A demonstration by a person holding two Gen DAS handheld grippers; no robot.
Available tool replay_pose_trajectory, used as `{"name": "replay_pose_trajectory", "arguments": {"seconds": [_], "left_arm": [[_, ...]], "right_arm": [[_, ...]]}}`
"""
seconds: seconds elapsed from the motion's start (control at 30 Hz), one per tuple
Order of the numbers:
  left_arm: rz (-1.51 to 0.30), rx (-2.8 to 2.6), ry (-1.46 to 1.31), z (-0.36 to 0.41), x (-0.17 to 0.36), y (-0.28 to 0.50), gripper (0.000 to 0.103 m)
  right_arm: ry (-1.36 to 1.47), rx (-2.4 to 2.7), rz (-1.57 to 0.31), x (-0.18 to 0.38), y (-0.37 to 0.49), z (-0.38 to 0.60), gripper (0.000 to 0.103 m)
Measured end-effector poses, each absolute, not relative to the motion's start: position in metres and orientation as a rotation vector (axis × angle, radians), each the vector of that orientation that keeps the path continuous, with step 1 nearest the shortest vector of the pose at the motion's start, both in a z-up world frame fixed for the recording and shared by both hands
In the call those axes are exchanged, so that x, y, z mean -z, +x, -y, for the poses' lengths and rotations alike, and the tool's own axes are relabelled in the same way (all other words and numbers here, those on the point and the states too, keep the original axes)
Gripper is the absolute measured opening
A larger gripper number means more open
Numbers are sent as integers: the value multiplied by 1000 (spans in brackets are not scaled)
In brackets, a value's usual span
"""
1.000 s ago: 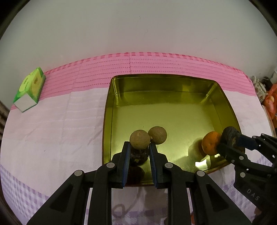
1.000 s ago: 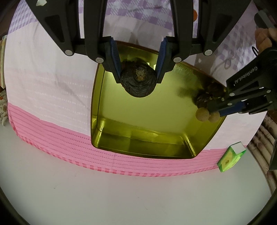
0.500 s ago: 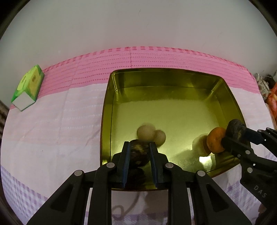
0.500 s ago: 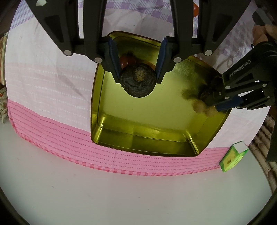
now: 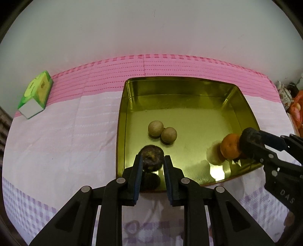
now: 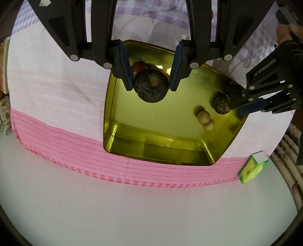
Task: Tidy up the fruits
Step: 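Open both grippers to drop the fruits into the tin, then withdraw both open grippers toward the red tomato and green-brown fruit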
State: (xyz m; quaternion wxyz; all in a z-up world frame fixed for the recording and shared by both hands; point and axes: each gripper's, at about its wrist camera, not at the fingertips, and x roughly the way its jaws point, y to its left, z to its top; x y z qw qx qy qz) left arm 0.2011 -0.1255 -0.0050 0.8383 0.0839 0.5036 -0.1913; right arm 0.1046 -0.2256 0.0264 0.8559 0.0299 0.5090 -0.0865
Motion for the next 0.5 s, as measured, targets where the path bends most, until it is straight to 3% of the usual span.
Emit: {"name": "replay_pose_trajectory", "arguments": {"seconds": [0.5], "left_arm": [[-1041, 400, 212, 95, -6, 139, 24]], "right_arm": [[62, 141, -1050, -45, 49, 202, 38]]}}
